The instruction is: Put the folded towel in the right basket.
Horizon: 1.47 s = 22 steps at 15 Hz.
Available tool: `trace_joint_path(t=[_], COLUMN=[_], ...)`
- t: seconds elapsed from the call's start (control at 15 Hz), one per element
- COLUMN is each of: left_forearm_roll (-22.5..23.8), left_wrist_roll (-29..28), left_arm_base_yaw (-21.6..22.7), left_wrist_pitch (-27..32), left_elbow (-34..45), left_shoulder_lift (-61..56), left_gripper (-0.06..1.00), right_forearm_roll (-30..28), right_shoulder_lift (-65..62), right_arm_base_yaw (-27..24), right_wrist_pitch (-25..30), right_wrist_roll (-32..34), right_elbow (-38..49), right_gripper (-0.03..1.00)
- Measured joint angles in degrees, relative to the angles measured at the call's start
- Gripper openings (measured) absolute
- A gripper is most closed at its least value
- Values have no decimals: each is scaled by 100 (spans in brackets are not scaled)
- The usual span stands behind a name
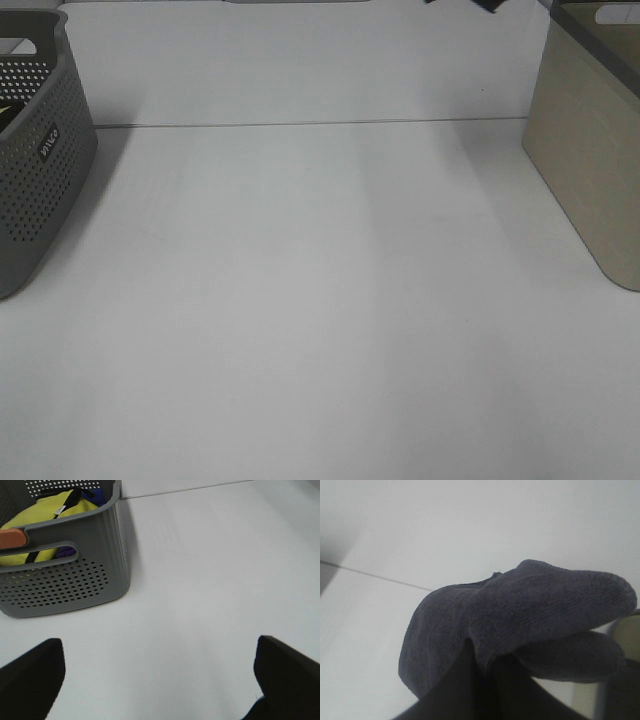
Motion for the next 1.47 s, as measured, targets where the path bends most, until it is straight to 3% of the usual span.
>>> trace_joint_path(t=[0.4,0.87,1.07,1.2,1.27,1.47], left_forearm_roll=[0,0,0,0,0,0], left_wrist_roll=[0,0,0,0,0,0], left_arm_base_yaw=[0,0,0,0,0,0], left_wrist_pitch=[0,0,0,0,0,0], left_elbow=[0,0,0,0,0,0], left_shoulder_lift=[0,0,0,0,0,0], left_gripper=[98,98,98,98,98,98], right_forearm_roll=[-80,-201,-281,-235,-143,52], right_shoulder_lift=[-791,-418,-212,-218,-264,-493], right_arm_base_yaw=[-1702,-1885,-1885,-1885,-1885,-1650], right_wrist_pitch=[0,-69,-86,-92,-120,-109], right_wrist_roll=[103,258,401,407,407,401], right_elbow=[1461,3054,3111,3111,3111,3111], right_gripper=[3,7,33,59,65,70])
